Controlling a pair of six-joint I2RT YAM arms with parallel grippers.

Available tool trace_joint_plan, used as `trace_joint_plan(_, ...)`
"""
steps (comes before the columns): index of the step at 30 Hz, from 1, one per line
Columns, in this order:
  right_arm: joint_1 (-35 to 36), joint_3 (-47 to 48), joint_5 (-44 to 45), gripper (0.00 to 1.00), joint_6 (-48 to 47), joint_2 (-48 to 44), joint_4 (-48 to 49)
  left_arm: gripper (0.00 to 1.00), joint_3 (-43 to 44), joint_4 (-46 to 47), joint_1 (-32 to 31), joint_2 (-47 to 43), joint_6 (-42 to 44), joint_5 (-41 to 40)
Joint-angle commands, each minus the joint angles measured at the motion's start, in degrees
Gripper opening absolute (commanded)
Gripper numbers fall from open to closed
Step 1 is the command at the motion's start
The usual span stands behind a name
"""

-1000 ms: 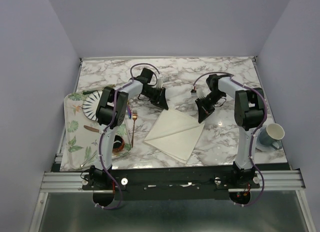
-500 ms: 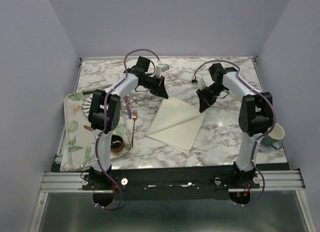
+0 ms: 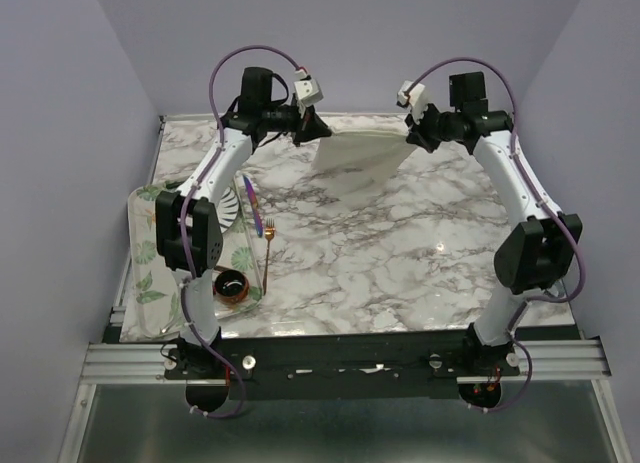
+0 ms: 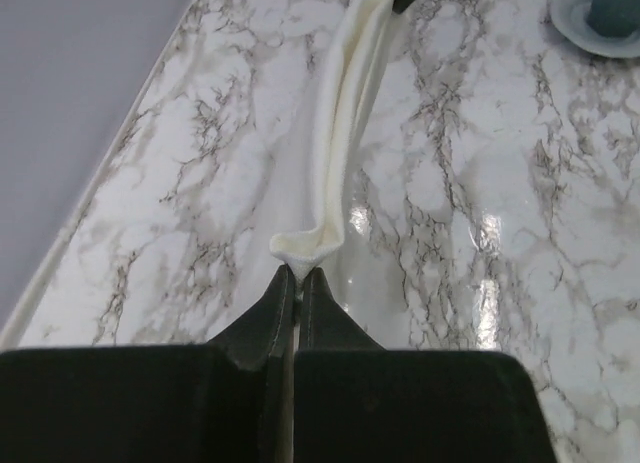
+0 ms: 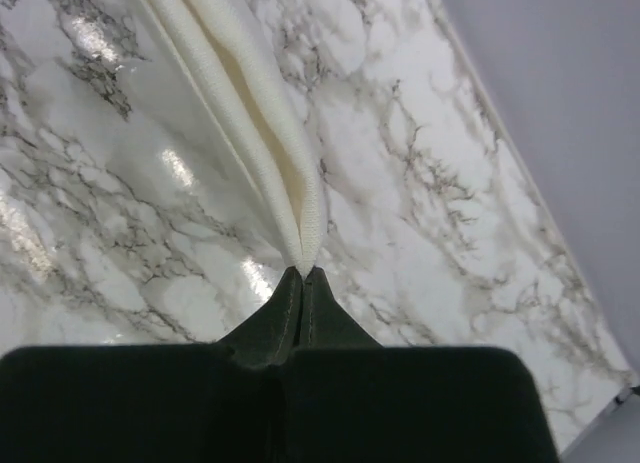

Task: Fold the napkin into a case and place the utensils inside
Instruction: Turn over the upper triangle folded napkin at the center of the board.

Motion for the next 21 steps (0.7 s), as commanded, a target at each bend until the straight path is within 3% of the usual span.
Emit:
trace_joint_plan(1,-0.14,-14.27,1.91,0.0,-6.94,-8.11,15.25,0.0,-12.33,7.51,0.72,-7.41,16.17,6.42)
trace_joint_plan(6,1.79,-38.84,1.39,0.0,-15.72,-17.69,23.77,0.0,-30.52,3.38,-1.64,-13.05,29.57,5.98)
trace_joint_plan(11,6.53,-54.09,1.03,0.01,-21.08,-26.22,25.02,0.0,-43.08,-7.25,-4.9,-18.67,44.39,4.58)
trace_joint_plan(17,10.67,-66.48,2.26,0.01,-24.34,-32.73,26.43,0.0,-49.7,-14.73,-9.29,-22.81,54.01,0.97)
trace_joint_plan(21,12.87,-70.1,3.14,0.01,-25.31,-34.23,26.08,0.0,-49.45,-20.96,-12.2,-22.72,60.94,-2.8)
